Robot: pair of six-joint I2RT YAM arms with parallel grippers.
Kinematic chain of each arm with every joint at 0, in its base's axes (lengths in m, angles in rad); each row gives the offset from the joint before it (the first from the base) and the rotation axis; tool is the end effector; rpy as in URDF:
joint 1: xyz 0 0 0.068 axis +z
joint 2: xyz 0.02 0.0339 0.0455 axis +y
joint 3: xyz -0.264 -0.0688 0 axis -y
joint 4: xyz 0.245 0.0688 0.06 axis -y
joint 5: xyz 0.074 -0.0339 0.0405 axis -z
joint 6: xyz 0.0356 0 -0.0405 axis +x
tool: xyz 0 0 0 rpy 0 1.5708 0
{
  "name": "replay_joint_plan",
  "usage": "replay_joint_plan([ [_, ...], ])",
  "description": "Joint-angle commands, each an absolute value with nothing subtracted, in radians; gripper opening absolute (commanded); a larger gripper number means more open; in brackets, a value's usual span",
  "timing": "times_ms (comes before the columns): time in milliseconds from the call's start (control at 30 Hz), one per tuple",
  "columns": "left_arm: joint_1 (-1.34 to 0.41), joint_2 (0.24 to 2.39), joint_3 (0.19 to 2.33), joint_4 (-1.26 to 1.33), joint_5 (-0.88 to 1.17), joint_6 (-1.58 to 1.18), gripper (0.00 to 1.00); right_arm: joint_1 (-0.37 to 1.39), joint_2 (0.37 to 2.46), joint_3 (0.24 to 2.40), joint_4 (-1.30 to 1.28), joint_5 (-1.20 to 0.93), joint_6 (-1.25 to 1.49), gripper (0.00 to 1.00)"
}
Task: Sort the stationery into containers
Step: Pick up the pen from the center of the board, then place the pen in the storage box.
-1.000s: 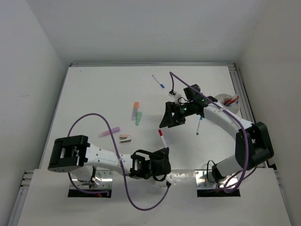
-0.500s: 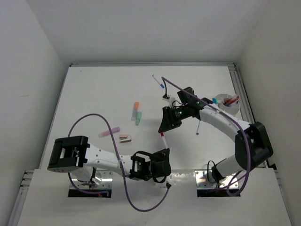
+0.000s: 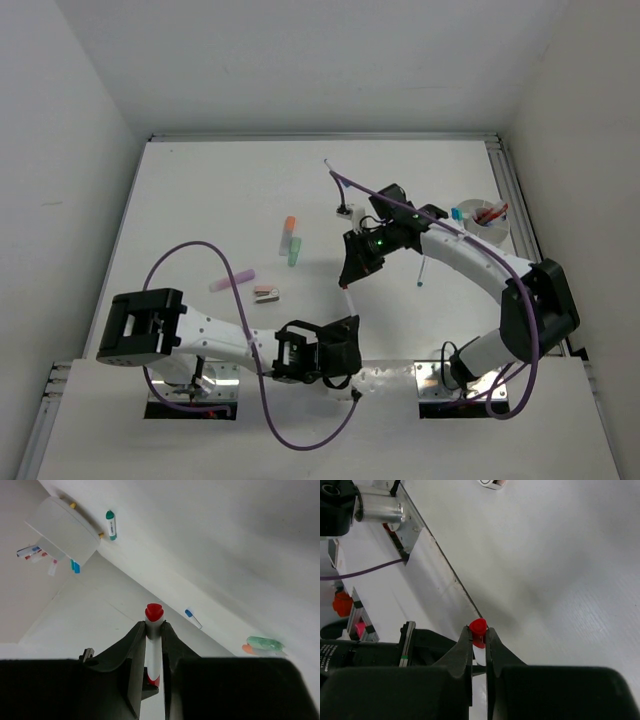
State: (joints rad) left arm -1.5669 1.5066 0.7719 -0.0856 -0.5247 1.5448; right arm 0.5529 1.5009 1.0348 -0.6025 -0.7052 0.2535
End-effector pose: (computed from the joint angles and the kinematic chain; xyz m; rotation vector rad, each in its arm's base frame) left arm 0.0190 -0.2965 0.1806 2.3163 0.2801 0.6129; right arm 0.2398 0.1751 0.2317 -0.6580 2.6452 1.1917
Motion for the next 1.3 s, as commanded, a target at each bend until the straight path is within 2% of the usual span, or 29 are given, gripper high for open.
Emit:
replay_joint_plan([
  [0, -1.580, 1.480, 0.750, -0.061, -0.584, 1.554, 0.22, 0.558, 1.485, 1.078, -0.641, -0.710, 0.230, 0.00],
  [33, -1.578, 1.479, 0.749, -0.066, -0.591, 1.551, 0.38, 0.548, 1.480, 1.081, -0.643, -0.709, 0.230, 0.00],
  [100, -1.585, 1.462, 0.739, -0.077, -0.592, 1.531, 0.55, 0.529, 1.463, 1.092, -0.641, -0.709, 0.238, 0.00],
  [133, -1.586, 1.448, 0.738, -0.081, -0.591, 1.511, 0.87, 0.500, 1.457, 1.097, -0.644, -0.707, 0.241, 0.00],
  [200, -1.598, 1.433, 0.726, -0.081, -0.598, 1.485, 1.00, 0.453, 1.447, 1.121, -0.649, -0.700, 0.242, 0.00],
  [367, -1.618, 1.385, 0.718, -0.083, -0.598, 1.370, 1.00, 0.338, 1.456, 1.257, -0.704, -0.638, 0.195, 0.00],
  [467, -1.594, 1.367, 0.788, -0.154, -0.597, 1.168, 1.00, 0.241, 1.459, 1.336, -0.716, -0.594, 0.140, 0.00],
  [500, -1.576, 1.349, 0.831, -0.207, -0.522, 1.005, 1.00, 0.186, 1.454, 1.351, -0.712, -0.560, 0.114, 0.00],
  [567, -1.475, 1.325, 0.995, -0.357, -0.401, 0.822, 1.00, 0.132, 1.439, 1.368, -0.671, -0.522, 0.089, 0.00],
  [600, -1.430, 1.313, 1.046, -0.395, -0.274, 0.670, 1.00, 0.079, 1.431, 1.370, -0.646, -0.496, 0.062, 0.00],
  [633, -1.334, 1.309, 1.125, -0.453, -0.208, 0.610, 1.00, 0.054, 1.419, 1.373, -0.628, -0.491, 0.033, 0.00],
  [667, -1.287, 1.305, 1.155, -0.468, -0.086, 0.565, 1.00, 0.017, 1.416, 1.382, -0.609, -0.482, 0.008, 0.00],
  [800, -1.030, 1.308, 1.236, -0.465, 0.139, 0.305, 1.00, -0.084, 1.416, 1.382, -0.536, -0.449, -0.130, 0.00],
  [833, -0.917, 1.319, 1.265, -0.459, 0.249, 0.258, 1.00, -0.116, 1.414, 1.358, -0.499, -0.449, -0.144, 0.00],
  [1000, -0.571, 1.420, 1.289, -0.395, 0.631, -0.055, 1.00, -0.202, 1.399, 1.229, -0.348, -0.486, -0.190, 0.00],
  [1067, -0.532, 1.434, 1.257, -0.364, 0.722, -0.096, 1.00, -0.221, 1.390, 1.204, -0.295, -0.483, -0.204, 0.00],
  [1267, -0.506, 1.419, 1.206, -0.295, 0.687, -0.112, 0.98, -0.253, 1.358, 1.103, -0.193, -0.480, -0.228, 0.00],
])
